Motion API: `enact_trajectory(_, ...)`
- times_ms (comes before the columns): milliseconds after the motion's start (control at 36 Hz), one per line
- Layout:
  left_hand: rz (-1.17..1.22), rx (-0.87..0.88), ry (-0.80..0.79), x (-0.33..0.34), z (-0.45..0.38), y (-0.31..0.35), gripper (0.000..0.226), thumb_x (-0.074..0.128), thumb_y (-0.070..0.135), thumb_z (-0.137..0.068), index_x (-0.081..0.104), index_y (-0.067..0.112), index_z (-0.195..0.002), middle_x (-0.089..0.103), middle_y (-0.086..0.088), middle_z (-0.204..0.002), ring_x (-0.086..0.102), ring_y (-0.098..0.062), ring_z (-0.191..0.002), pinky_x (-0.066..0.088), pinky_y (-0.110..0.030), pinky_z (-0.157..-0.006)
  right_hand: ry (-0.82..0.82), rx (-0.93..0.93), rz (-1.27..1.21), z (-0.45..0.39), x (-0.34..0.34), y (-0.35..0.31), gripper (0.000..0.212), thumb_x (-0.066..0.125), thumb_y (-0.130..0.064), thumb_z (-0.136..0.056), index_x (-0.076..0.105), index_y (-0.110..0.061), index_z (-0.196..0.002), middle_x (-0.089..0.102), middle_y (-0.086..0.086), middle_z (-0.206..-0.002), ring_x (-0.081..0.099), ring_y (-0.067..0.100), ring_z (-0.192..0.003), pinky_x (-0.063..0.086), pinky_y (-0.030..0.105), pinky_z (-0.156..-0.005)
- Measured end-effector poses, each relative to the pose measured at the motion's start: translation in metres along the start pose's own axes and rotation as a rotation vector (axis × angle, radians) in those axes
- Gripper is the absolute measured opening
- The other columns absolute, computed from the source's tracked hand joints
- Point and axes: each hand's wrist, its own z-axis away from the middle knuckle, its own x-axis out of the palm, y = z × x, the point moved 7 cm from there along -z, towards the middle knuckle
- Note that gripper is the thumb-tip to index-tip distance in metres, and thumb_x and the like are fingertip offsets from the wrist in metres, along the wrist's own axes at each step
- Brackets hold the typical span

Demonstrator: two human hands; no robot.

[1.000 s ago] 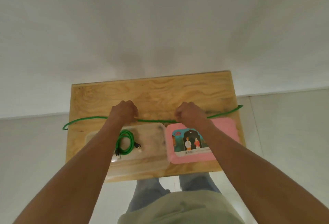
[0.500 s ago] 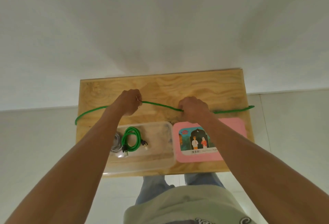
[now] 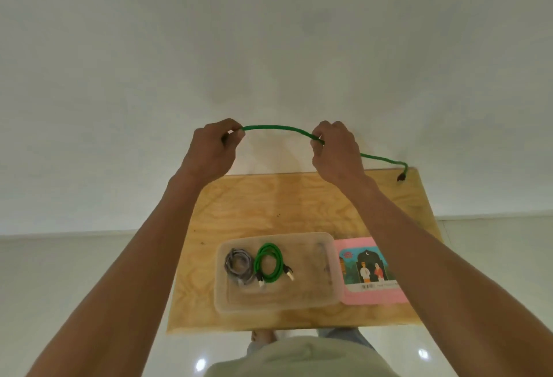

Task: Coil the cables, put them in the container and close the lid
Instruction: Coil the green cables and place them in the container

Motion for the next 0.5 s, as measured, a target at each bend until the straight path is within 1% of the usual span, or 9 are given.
enact_trajectory(83,0.03,0.077,0.118,-0.031,0.002,0.016,0.021,0.054,0.025,-0.102,0.069,0.011,-0.105,0.056,-0.001,-0.064,0.051,-0.007,-0.058,0.035,-0.008,-0.056,0.107,-0.005,-0.077,0.001,-0.018,-0.026,0.012,0.055,-0.013,-0.097,0.06,-0.01,-0.108,0.052,0.005,-0.104,0.048,0.017,-0.084,0.039,0.029,-0.074)
enact_trajectory(139,0.087,0.112,0.176,-0.05,0.003,0.03,0.02,0.055,0.026,-0.101,0.07,0.013,-0.105,0.055,0.005,-0.062,0.051,-0.004,-0.056,0.034,-0.008,-0.056,0.145,0.007,-0.117,0.003,-0.024,-0.036,0.014,0.057,-0.013,-0.097,0.061,-0.01,-0.11,0.056,0.006,-0.106,0.054,0.019,-0.087,0.038,0.024,-0.075)
enact_trajectory(222,0.2,0.119,0.197,-0.066,0.003,0.049,0.02,0.057,0.028,-0.1,0.072,0.016,-0.103,0.052,0.01,-0.059,0.047,-0.002,-0.051,0.033,-0.009,-0.054,0.184,0.038,-0.203,0.013,-0.027,-0.047,0.033,0.059,-0.012,-0.095,0.056,-0.014,-0.128,0.058,0.008,-0.117,0.064,0.02,-0.095,0.039,0.017,-0.08)
enact_trajectory(278,0.322,0.067,0.193,-0.067,0.0,0.057,0.019,0.058,0.03,-0.099,0.074,0.018,-0.1,0.05,0.011,-0.057,0.043,-0.003,-0.049,0.034,-0.013,-0.054,0.23,0.054,-0.238,0.023,-0.028,-0.052,0.05,0.062,-0.009,-0.093,0.045,-0.015,-0.14,0.053,0.007,-0.126,0.063,0.013,-0.087,0.039,0.017,-0.082)
enact_trajectory(333,0.493,0.041,0.19,-0.074,0.003,0.066,0.019,0.059,0.029,-0.098,0.075,0.018,-0.099,0.048,0.013,-0.054,0.039,-0.004,-0.05,0.036,-0.019,-0.054,0.252,0.075,-0.288,0.042,-0.03,-0.067,0.054,0.064,-0.009,-0.09,0.042,-0.016,-0.138,0.049,0.005,-0.123,0.059,0.005,-0.074,0.046,0.021,-0.077)
enact_trajectory(361,0.563,0.019,0.178,-0.072,0.002,0.07,0.019,0.059,0.028,-0.099,0.075,0.017,-0.099,0.047,0.015,-0.052,0.039,-0.005,-0.051,0.036,-0.021,-0.054,0.222,0.085,-0.321,0.048,-0.027,-0.07,0.055,0.066,-0.01,-0.088,0.04,-0.016,-0.137,0.047,0.005,-0.122,0.059,0.006,-0.073,0.049,0.023,-0.075)
enact_trajectory(417,0.704,-0.032,0.14,-0.071,0.002,0.079,0.02,0.058,0.024,-0.1,0.075,0.013,-0.099,0.045,0.015,-0.052,0.039,-0.006,-0.05,0.035,-0.021,-0.05,0.13,0.085,-0.38,0.06,-0.017,-0.076,0.068,0.067,-0.013,-0.086,0.031,-0.018,-0.143,0.041,0.005,-0.129,0.061,0.013,-0.085,0.048,0.019,-0.073)
enact_trajectory(472,0.868,-0.089,0.099,-0.07,0.003,0.088,0.021,0.057,0.022,-0.101,0.074,0.008,-0.099,0.04,0.008,-0.057,0.033,-0.008,-0.047,0.03,-0.023,-0.045,0.016,0.081,-0.404,0.07,-0.006,-0.082,0.09,0.068,-0.016,-0.086,0.011,-0.023,-0.154,0.026,0.004,-0.145,0.058,0.015,-0.105,0.043,0.02,-0.081)
enact_trajectory(500,0.947,-0.115,0.088,-0.07,0.004,0.093,0.022,0.057,0.022,-0.101,0.073,0.006,-0.099,0.037,0.004,-0.059,0.031,-0.009,-0.047,0.027,-0.023,-0.045,-0.019,0.074,-0.401,0.074,-0.003,-0.085,0.099,0.068,-0.018,-0.086,-0.001,-0.026,-0.156,0.013,0.002,-0.154,0.054,0.016,-0.115,0.043,0.022,-0.087)
